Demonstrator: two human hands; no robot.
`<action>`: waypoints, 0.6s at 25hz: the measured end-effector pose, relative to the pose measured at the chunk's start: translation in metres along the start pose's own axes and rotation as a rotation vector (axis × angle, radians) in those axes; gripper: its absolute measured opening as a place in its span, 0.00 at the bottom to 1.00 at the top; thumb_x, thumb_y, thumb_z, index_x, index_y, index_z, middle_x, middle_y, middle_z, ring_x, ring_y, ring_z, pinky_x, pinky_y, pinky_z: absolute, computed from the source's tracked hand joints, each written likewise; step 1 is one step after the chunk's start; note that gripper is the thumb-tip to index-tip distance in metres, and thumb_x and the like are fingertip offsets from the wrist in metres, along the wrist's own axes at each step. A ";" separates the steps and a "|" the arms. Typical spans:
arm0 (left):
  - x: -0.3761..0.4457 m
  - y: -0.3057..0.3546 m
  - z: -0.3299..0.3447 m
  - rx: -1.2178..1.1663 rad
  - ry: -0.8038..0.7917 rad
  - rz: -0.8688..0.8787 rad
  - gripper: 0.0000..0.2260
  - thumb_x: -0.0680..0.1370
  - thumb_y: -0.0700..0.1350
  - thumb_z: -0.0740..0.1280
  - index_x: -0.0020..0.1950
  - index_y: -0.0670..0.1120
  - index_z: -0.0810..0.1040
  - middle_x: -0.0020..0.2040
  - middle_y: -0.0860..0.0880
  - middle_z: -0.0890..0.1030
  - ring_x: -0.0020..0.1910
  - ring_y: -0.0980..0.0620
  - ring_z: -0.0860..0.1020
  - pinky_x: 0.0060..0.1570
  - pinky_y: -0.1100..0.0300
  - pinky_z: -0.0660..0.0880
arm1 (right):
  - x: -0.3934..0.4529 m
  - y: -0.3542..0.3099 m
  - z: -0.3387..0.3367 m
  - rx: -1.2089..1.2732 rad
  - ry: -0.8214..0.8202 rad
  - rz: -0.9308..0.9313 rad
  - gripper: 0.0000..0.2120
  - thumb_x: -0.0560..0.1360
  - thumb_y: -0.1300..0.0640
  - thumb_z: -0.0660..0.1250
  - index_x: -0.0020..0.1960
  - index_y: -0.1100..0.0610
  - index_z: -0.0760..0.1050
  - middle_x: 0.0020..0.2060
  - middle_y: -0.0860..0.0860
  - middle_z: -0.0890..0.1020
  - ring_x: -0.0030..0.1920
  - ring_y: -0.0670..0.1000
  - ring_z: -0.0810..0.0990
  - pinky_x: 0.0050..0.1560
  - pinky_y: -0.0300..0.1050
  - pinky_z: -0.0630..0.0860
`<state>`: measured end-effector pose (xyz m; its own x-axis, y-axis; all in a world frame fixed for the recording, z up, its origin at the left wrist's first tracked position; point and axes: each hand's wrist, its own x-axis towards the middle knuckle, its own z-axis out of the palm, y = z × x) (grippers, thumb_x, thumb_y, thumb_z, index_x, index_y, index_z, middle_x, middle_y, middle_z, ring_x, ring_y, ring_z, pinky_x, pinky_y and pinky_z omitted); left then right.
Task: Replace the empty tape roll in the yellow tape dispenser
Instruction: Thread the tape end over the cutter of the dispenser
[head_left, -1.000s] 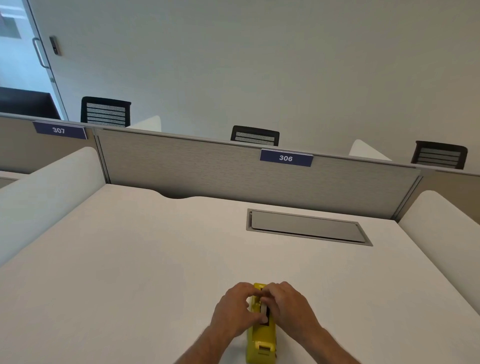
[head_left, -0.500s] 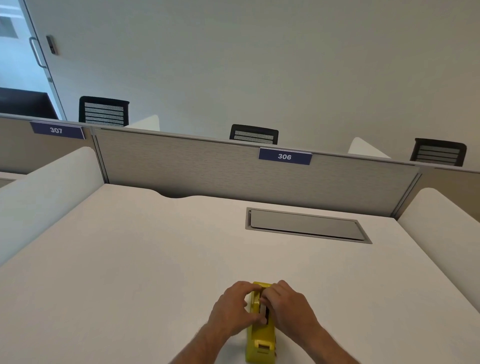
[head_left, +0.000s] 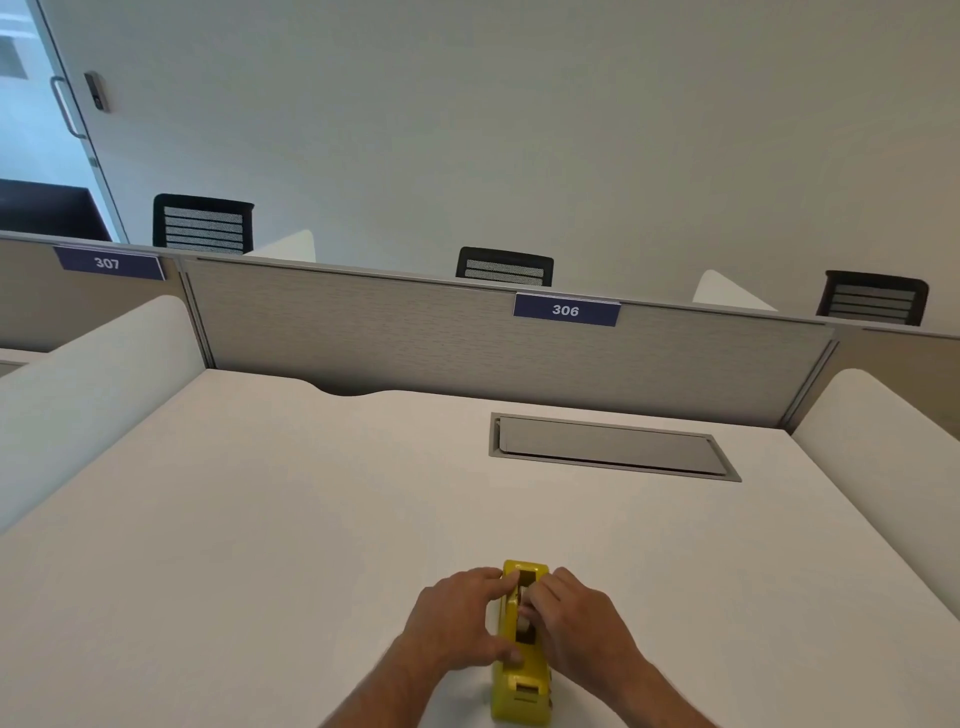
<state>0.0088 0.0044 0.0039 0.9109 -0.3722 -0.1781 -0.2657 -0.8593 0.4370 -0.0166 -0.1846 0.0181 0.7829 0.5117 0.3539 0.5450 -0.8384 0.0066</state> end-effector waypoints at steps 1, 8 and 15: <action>0.001 0.000 0.000 0.010 0.000 -0.001 0.43 0.66 0.69 0.73 0.76 0.64 0.57 0.78 0.59 0.65 0.75 0.51 0.65 0.71 0.46 0.65 | -0.002 -0.001 0.001 -0.004 0.007 -0.011 0.09 0.71 0.50 0.75 0.39 0.48 0.75 0.34 0.43 0.80 0.33 0.43 0.75 0.25 0.33 0.71; 0.003 -0.001 0.003 0.020 0.000 -0.011 0.42 0.66 0.68 0.73 0.76 0.63 0.59 0.77 0.59 0.66 0.75 0.52 0.65 0.71 0.46 0.66 | -0.018 -0.013 -0.001 0.004 -0.011 -0.015 0.09 0.69 0.46 0.77 0.39 0.47 0.77 0.33 0.41 0.81 0.32 0.42 0.76 0.25 0.30 0.72; 0.006 -0.003 0.004 0.021 -0.030 -0.039 0.45 0.63 0.72 0.72 0.76 0.64 0.59 0.74 0.57 0.72 0.72 0.50 0.69 0.68 0.48 0.68 | -0.030 -0.022 -0.002 0.011 0.042 0.007 0.08 0.73 0.44 0.70 0.39 0.46 0.79 0.33 0.41 0.81 0.32 0.40 0.77 0.28 0.29 0.71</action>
<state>0.0134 0.0035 -0.0018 0.9108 -0.3488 -0.2209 -0.2373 -0.8801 0.4112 -0.0530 -0.1819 0.0090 0.7737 0.4970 0.3929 0.5426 -0.8399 -0.0060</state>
